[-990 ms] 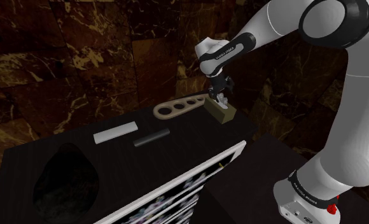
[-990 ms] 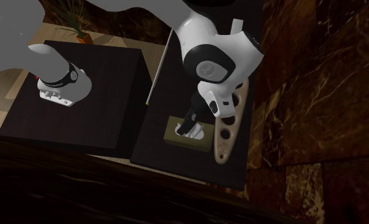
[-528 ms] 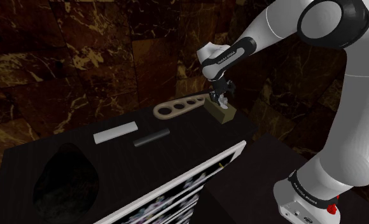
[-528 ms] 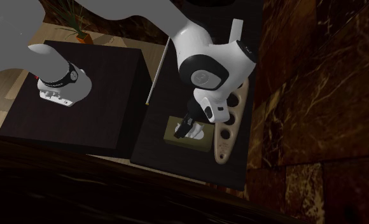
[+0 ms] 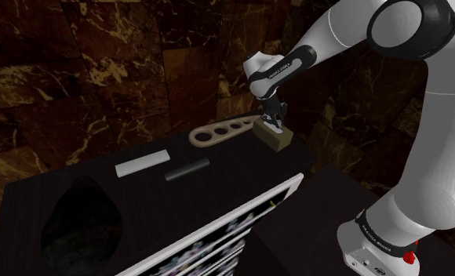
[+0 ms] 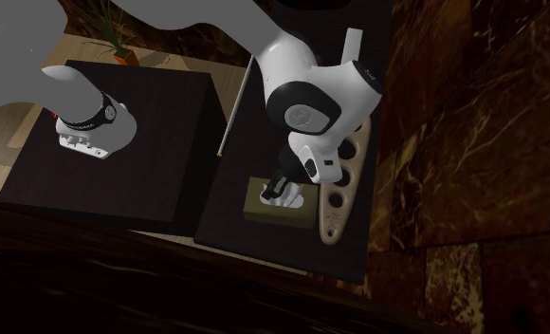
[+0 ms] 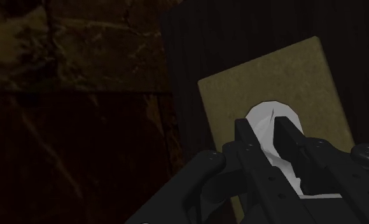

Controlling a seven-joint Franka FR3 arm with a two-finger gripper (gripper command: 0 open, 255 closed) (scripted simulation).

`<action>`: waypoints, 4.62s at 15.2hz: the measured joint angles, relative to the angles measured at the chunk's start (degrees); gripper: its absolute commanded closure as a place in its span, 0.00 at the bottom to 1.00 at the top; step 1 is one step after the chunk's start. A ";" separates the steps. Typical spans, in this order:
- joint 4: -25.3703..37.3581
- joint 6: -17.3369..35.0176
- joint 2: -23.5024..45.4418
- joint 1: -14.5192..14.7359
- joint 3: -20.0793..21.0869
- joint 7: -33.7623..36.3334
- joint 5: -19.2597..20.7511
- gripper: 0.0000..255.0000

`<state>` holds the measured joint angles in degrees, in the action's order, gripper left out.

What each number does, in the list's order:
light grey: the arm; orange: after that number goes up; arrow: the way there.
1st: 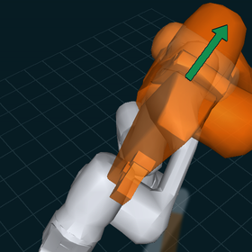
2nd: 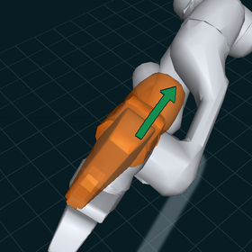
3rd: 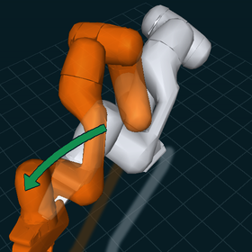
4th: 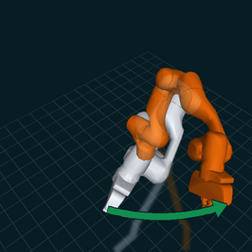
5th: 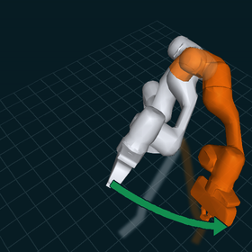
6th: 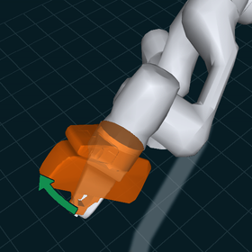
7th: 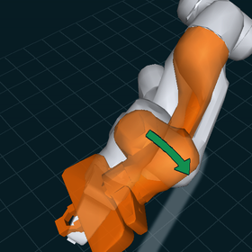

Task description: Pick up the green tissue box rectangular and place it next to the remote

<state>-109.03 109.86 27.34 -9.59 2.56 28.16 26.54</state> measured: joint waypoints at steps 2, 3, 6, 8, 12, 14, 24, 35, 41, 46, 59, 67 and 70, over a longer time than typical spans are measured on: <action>0.05 -0.10 -0.01 0.00 0.00 -0.03 -0.02 1.00; 0.04 -0.11 -0.02 0.00 0.00 -0.02 -0.02 1.00; -0.05 -0.06 -0.09 0.02 0.02 0.01 -0.02 1.00; -0.13 -0.46 -0.66 0.00 0.09 -0.28 -0.14 1.00; 0.29 -2.34 -2.33 0.00 0.23 -1.18 -0.55 1.00; 0.38 -3.50 -3.46 0.08 0.36 -1.58 -0.81 1.00; 2.25 -9.07 -7.68 0.12 0.59 -4.08 -1.71 1.00; 5.22 -15.58 -11.75 0.29 0.77 -6.78 -2.42 1.00; 7.78 -19.35 -13.19 0.50 0.89 -8.16 -2.68 1.00; 10.22 -22.55 -14.17 0.64 0.94 -9.37 -2.79 1.00; 13.16 -29.40 -14.68 6.74 5.46 -1.18 -6.40 1.00; 17.49 -33.80 -11.86 12.81 9.65 8.09 -9.93 1.00; 18.82 -35.28 -11.07 15.28 11.26 11.94 -11.43 1.00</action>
<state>-90.21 74.58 16.27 5.69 13.81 40.09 15.11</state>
